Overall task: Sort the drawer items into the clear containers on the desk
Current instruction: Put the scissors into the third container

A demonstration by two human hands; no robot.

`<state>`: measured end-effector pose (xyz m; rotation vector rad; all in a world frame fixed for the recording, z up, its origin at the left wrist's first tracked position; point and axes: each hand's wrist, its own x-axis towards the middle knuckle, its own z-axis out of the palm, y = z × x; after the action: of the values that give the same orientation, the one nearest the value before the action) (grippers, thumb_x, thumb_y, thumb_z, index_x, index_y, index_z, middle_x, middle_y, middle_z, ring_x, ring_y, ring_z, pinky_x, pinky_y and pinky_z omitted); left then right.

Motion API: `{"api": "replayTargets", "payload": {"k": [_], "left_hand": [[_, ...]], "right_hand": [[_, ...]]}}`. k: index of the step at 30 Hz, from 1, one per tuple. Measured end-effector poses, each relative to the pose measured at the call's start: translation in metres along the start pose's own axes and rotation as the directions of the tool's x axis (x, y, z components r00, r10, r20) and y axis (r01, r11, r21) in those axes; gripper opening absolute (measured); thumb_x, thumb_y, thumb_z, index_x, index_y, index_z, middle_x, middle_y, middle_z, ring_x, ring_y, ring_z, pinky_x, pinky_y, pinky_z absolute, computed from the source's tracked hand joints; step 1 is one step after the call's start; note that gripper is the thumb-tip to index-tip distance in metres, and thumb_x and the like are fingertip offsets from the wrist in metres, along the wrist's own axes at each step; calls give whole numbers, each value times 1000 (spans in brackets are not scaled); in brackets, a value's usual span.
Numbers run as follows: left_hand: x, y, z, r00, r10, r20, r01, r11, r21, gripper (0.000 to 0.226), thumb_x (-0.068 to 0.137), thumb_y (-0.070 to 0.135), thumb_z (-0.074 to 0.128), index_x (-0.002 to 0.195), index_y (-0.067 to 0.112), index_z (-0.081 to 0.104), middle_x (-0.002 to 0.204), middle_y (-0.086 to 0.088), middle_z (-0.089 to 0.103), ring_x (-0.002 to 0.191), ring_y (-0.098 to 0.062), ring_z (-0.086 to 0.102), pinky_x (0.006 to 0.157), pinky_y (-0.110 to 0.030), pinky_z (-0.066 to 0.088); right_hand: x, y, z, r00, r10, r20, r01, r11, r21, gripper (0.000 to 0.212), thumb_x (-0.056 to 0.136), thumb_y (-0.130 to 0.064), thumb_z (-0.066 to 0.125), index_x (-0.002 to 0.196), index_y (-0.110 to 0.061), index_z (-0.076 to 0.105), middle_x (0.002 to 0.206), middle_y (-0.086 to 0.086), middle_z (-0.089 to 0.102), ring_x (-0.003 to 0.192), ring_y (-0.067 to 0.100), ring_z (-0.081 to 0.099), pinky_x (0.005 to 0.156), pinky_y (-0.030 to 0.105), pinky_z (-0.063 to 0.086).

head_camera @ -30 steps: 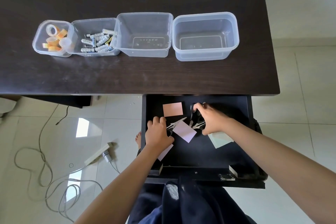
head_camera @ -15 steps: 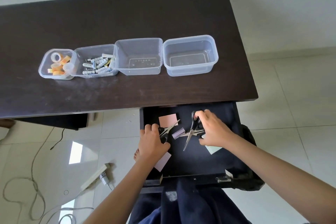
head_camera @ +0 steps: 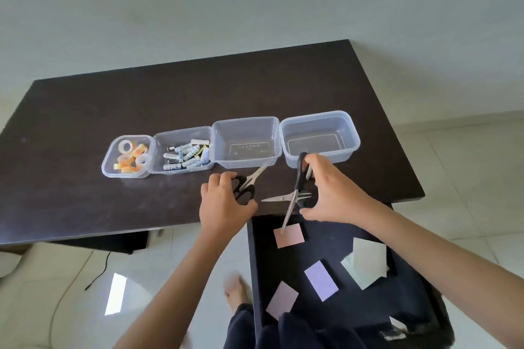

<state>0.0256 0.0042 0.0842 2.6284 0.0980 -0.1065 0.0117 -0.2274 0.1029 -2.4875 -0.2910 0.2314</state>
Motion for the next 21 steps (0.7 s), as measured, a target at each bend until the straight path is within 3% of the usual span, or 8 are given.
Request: {"api": "replayTargets", "payload": {"k": [5, 12, 17, 21], "left_hand": [[81, -7, -37, 988, 152, 0, -152, 987, 45, 54, 67, 32, 73, 117, 20, 55, 118, -5, 49, 110, -28, 45, 82, -34, 42], [171, -11, -31, 893, 358, 271, -416, 888, 198, 55, 68, 39, 71, 118, 21, 56, 116, -1, 49, 109, -26, 48, 81, -35, 46], [193, -26, -17, 825, 408, 390, -504, 844, 182, 61, 72, 43, 68, 128, 23, 52, 130, 1, 51, 126, -23, 43, 102, -38, 33], [193, -43, -21, 833, 483, 271, -521, 849, 91, 80, 70, 47, 74, 139, 22, 41, 141, -1, 40, 133, -23, 37, 117, -47, 16]], "right_hand": [[55, -35, -6, 995, 7, -103, -13, 998, -59, 73, 59, -29, 83, 111, -25, 32, 109, -5, 42, 90, 14, 52, 72, 30, 54], [111, -52, -6, 984, 105, -145, -128, 979, -157, 71, 59, -29, 84, 106, -23, 31, 97, -4, 49, 74, 14, 54, 60, 16, 46], [136, -49, -1, 975, 186, -125, -205, 966, -159, 72, 57, -27, 85, 103, -23, 30, 94, -4, 47, 70, 12, 53, 56, 16, 47], [154, -51, 9, 961, 254, -110, -265, 958, -105, 69, 57, -24, 85, 102, -19, 32, 94, -1, 44, 74, 16, 53, 53, 21, 46]]}}
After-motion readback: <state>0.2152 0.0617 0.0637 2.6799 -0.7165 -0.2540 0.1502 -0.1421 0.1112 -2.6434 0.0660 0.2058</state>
